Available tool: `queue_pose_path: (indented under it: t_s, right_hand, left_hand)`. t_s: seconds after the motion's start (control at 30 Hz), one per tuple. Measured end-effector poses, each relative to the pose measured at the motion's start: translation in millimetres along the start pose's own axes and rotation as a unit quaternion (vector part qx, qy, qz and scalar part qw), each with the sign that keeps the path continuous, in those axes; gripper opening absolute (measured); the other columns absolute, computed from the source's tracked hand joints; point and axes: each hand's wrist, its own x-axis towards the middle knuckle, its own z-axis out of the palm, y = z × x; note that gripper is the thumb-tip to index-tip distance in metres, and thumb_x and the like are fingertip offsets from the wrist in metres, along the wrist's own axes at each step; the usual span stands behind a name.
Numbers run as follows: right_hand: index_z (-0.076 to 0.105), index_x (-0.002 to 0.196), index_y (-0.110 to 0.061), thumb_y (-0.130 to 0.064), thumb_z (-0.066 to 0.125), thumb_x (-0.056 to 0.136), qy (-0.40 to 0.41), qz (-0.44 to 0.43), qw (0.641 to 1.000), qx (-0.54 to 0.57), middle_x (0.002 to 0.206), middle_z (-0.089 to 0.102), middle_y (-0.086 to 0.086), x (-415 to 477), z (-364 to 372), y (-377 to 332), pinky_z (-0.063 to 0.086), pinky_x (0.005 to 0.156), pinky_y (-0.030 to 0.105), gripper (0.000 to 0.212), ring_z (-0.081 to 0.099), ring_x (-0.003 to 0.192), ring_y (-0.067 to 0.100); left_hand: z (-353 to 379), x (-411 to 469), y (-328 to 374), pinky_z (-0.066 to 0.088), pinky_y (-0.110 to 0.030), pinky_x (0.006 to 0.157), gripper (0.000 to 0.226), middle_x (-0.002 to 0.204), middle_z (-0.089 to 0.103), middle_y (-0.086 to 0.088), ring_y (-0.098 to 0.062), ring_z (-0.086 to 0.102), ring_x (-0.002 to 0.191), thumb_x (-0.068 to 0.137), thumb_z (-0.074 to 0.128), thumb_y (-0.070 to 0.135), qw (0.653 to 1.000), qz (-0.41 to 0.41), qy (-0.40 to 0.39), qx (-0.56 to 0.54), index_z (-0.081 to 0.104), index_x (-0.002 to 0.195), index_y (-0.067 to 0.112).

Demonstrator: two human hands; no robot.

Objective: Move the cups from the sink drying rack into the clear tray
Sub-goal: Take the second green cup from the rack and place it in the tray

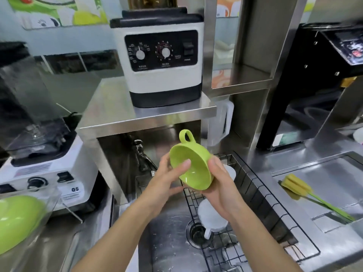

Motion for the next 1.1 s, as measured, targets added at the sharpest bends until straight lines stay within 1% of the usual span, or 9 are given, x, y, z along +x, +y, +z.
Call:
queue_pose_path:
  t_s: [0.1,0.27,0.4,0.47,0.6,0.7,0.8,0.97,1.1]
  right_hand:
    - [0.051,0.119,-0.016,-0.06,0.076,0.056,-0.01,-0.029,0.997,-0.064,0.117,0.063,0.007,-9,39,8,0.052,0.081,0.038,0.081,0.062,0.102,0.019]
    - [0.056,0.109,-0.022,-0.067,0.073,0.054,-0.038,-0.064,0.992,-0.106,0.102,0.068,-0.004,-19,103,31,0.052,0.073,0.029,0.073,0.063,0.094,0.012]
    - [0.056,0.114,-0.024,-0.065,0.069,0.06,-0.081,-0.067,0.987,-0.123,0.111,0.066,0.002,-28,150,42,0.051,0.08,0.039,0.069,0.061,0.102,0.019]
    - [0.053,0.123,-0.021,-0.066,0.066,0.062,-0.116,-0.045,0.984,-0.124,0.118,0.065,0.005,-31,173,44,0.049,0.085,0.046,0.077,0.061,0.106,0.022]
    - [0.05,0.126,-0.016,-0.063,0.064,0.066,-0.154,0.048,0.981,-0.105,0.125,0.061,0.015,-35,217,50,0.043,0.094,0.058,0.078,0.056,0.115,0.037]
    - [0.06,0.117,-0.017,-0.062,0.066,0.065,-0.209,0.112,0.965,-0.11,0.114,0.066,0.015,-38,253,58,0.052,0.081,0.042,0.07,0.058,0.097,0.032]
    - [0.06,0.119,-0.021,-0.066,0.072,0.055,-0.257,0.151,0.95,-0.096,0.109,0.064,0.013,-36,288,69,0.047,0.077,0.037,0.079,0.054,0.088,0.028]
    - [0.055,0.125,-0.015,-0.059,0.078,0.052,-0.321,0.186,0.925,-0.082,0.116,0.055,0.016,-30,344,84,0.043,0.078,0.034,0.089,0.054,0.094,0.026]
    - [0.054,0.124,-0.008,-0.043,0.085,0.046,-0.292,0.208,0.93,-0.088,0.109,0.051,0.013,-19,372,106,0.038,0.082,0.035,0.091,0.043,0.097,0.027]
  left_hand:
    - [-16,-28,11,0.039,-0.055,0.101,0.092,0.127,0.056,0.013,-0.016,0.052,0.121,0.047,0.076,0.056,1.0,-0.007,-0.007,-0.011,0.031,0.126,0.043]
    - [-55,-75,26,0.046,-0.061,0.093,0.088,0.112,0.064,0.013,-0.018,0.06,0.111,0.047,0.083,0.041,0.997,0.044,0.039,-0.053,0.032,0.119,0.043]
    - [-84,-113,37,0.059,-0.035,0.071,0.08,0.112,0.061,0.002,-0.015,0.064,0.1,0.055,0.078,0.018,0.983,0.138,0.098,-0.077,0.031,0.119,0.034]
    - [-102,-129,37,0.056,-0.026,0.077,0.097,0.12,0.055,0.0,-0.008,0.06,0.103,0.047,0.083,0.023,0.969,0.191,0.157,-0.023,0.026,0.125,0.032]
    - [-144,-161,34,0.043,-0.031,0.101,0.105,0.134,0.031,0.001,-0.012,0.043,0.123,0.036,0.081,0.048,0.905,0.285,0.28,0.145,0.018,0.121,0.045]
    - [-174,-183,29,0.038,-0.036,0.106,0.103,0.13,0.023,0.01,-0.014,0.036,0.124,0.038,0.081,0.048,0.849,0.316,0.345,0.245,0.009,0.112,0.058]
    - [-202,-202,26,0.043,-0.044,0.101,0.107,0.136,0.022,-0.003,-0.024,0.035,0.129,0.043,0.086,0.041,0.802,0.357,0.388,0.282,0.011,0.118,0.054]
    - [-250,-233,31,0.021,-0.01,0.107,0.095,0.131,0.026,-0.033,0.002,0.018,0.13,0.053,0.078,0.047,0.699,0.441,0.427,0.366,0.022,0.125,0.018]
    - [-295,-255,33,0.018,-0.015,0.112,0.098,0.139,0.019,-0.021,-0.013,0.018,0.136,0.055,0.075,0.052,0.761,0.369,0.349,0.404,0.014,0.129,0.031]
